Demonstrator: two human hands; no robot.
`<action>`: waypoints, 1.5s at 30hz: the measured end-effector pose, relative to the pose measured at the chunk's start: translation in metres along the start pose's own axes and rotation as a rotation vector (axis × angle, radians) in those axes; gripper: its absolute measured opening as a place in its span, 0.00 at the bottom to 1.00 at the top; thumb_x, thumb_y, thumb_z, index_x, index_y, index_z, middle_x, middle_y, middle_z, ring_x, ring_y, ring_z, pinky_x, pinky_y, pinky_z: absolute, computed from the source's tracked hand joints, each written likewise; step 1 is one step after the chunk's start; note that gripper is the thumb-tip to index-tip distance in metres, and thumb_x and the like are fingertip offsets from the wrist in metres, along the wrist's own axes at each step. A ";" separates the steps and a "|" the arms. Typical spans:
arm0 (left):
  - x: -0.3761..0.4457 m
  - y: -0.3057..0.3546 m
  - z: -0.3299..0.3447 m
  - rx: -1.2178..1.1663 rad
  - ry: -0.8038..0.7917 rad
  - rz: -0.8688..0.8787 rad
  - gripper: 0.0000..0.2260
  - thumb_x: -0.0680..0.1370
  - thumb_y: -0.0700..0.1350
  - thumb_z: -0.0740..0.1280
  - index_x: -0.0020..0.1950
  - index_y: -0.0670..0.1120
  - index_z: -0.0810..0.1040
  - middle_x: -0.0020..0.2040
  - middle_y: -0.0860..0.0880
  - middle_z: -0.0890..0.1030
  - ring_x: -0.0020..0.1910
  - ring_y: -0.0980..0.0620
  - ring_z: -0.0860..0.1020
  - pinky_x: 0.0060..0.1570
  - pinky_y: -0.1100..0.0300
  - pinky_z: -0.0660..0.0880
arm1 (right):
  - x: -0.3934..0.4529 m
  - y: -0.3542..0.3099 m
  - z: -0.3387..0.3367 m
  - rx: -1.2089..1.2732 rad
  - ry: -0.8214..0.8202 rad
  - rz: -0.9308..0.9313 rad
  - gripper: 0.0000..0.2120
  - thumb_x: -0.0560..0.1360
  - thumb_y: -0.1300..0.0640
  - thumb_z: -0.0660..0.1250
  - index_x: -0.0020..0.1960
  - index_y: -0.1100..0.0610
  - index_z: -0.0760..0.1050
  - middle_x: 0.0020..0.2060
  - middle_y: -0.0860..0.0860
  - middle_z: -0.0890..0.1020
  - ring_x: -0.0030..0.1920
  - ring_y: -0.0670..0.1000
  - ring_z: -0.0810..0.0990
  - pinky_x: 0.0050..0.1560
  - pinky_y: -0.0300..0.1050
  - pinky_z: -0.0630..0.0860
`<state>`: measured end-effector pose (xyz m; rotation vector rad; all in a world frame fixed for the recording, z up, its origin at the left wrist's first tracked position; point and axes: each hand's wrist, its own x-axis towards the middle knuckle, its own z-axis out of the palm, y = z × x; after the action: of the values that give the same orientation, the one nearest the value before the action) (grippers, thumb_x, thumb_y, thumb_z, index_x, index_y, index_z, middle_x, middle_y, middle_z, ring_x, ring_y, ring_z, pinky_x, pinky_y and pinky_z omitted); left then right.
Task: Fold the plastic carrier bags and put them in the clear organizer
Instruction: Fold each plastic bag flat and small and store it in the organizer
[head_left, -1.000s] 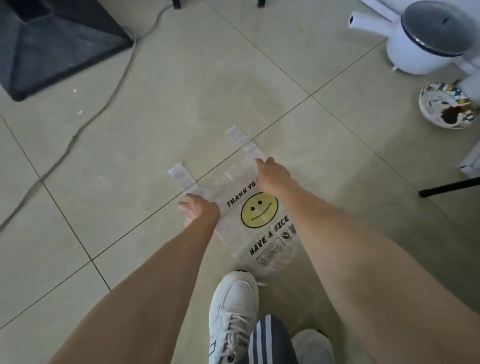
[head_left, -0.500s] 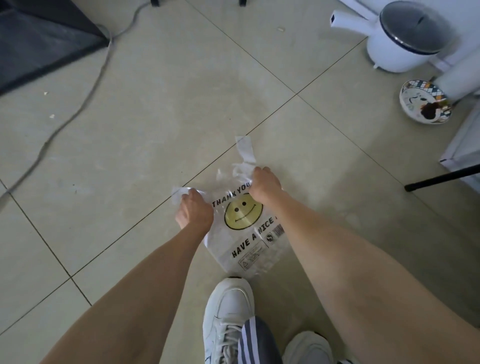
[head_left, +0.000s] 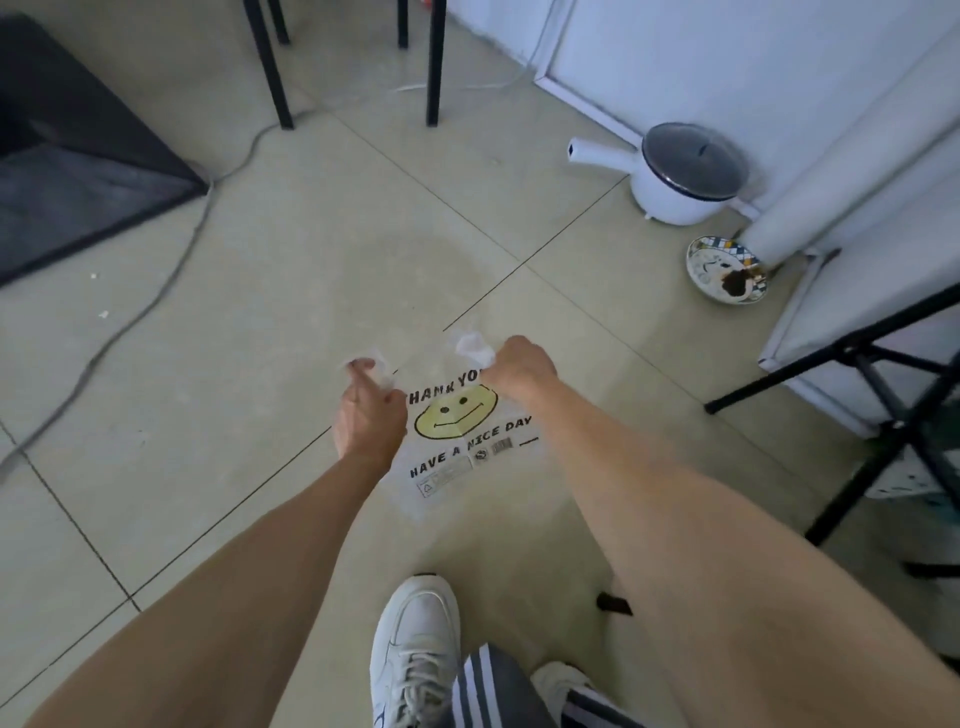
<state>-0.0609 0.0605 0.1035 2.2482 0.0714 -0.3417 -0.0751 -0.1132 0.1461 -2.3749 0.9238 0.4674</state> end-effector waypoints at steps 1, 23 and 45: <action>-0.004 0.013 -0.007 -0.034 -0.011 -0.009 0.15 0.73 0.39 0.56 0.60 0.48 0.64 0.41 0.43 0.80 0.33 0.42 0.81 0.39 0.44 0.79 | -0.011 0.000 -0.014 0.012 0.020 0.003 0.05 0.75 0.61 0.66 0.46 0.59 0.70 0.41 0.54 0.79 0.40 0.54 0.79 0.27 0.40 0.68; -0.195 0.292 -0.143 -0.174 0.021 0.601 0.16 0.74 0.50 0.56 0.40 0.40 0.76 0.35 0.47 0.84 0.41 0.45 0.79 0.43 0.50 0.77 | -0.282 0.023 -0.253 0.510 0.598 -0.180 0.07 0.74 0.65 0.62 0.39 0.58 0.68 0.40 0.55 0.74 0.39 0.54 0.71 0.38 0.43 0.66; -0.334 0.319 -0.038 -0.132 -0.458 1.361 0.22 0.76 0.36 0.66 0.60 0.61 0.70 0.67 0.57 0.69 0.66 0.61 0.67 0.68 0.66 0.63 | -0.421 0.257 -0.248 0.695 1.099 -0.143 0.12 0.77 0.68 0.61 0.53 0.54 0.77 0.45 0.47 0.78 0.45 0.44 0.77 0.41 0.28 0.71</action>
<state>-0.3206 -0.0958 0.4541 1.5686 -1.5194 -0.0666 -0.5215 -0.2050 0.4576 -1.8867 1.0655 -1.1528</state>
